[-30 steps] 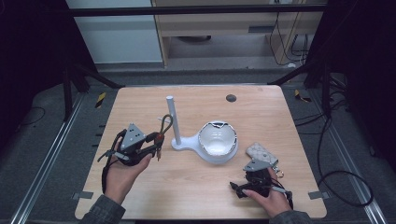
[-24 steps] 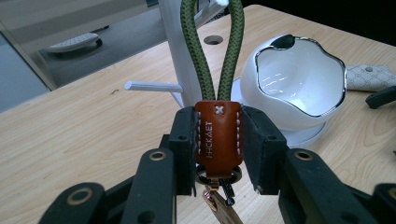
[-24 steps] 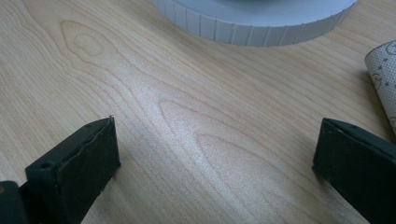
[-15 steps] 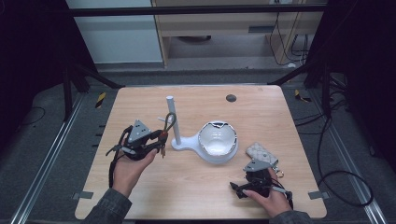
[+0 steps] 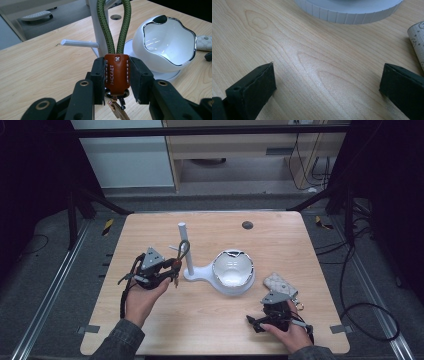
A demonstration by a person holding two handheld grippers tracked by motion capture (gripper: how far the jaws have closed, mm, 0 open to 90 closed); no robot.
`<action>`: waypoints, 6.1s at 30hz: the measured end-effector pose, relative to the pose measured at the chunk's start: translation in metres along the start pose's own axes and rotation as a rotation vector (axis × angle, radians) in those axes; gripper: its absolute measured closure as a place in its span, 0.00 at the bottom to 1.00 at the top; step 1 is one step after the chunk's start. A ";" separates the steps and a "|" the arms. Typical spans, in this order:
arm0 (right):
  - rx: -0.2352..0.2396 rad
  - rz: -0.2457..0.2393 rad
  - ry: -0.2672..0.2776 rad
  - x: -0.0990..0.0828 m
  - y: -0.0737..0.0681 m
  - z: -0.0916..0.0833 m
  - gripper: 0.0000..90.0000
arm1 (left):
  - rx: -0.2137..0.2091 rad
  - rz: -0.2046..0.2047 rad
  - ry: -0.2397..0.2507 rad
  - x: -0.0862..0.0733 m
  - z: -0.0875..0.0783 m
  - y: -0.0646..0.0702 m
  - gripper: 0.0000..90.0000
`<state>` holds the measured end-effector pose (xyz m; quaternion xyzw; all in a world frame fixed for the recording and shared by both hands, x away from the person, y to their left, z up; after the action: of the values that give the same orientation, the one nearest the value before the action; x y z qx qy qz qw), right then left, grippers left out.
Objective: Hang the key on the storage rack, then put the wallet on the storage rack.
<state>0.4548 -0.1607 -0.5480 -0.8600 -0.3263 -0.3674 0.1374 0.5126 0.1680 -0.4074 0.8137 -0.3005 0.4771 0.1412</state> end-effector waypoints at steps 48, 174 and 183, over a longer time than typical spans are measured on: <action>-0.001 -0.002 -0.001 0.000 0.000 0.000 0.00 | 0.037 -0.033 -0.104 -0.062 0.018 -0.006 0.14; -0.032 0.068 -0.501 0.015 0.111 -0.026 0.32 | 0.078 -0.102 -0.250 -0.138 0.039 -0.035 0.00; -0.047 0.017 -0.486 0.024 0.110 -0.037 0.35 | 0.077 -0.102 -0.250 -0.138 0.039 -0.034 0.00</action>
<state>0.5204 -0.2496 -0.5044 -0.9289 -0.3337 -0.1561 0.0379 0.5109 0.2237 -0.5439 0.8858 -0.2555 0.3756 0.0954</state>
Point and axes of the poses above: each handheld gripper's, and its own axes: z roughly forward along the jaws, x roughly out of its top, y roughly to its right, the point moved 5 cm from there along z, roughly forward along the jaws
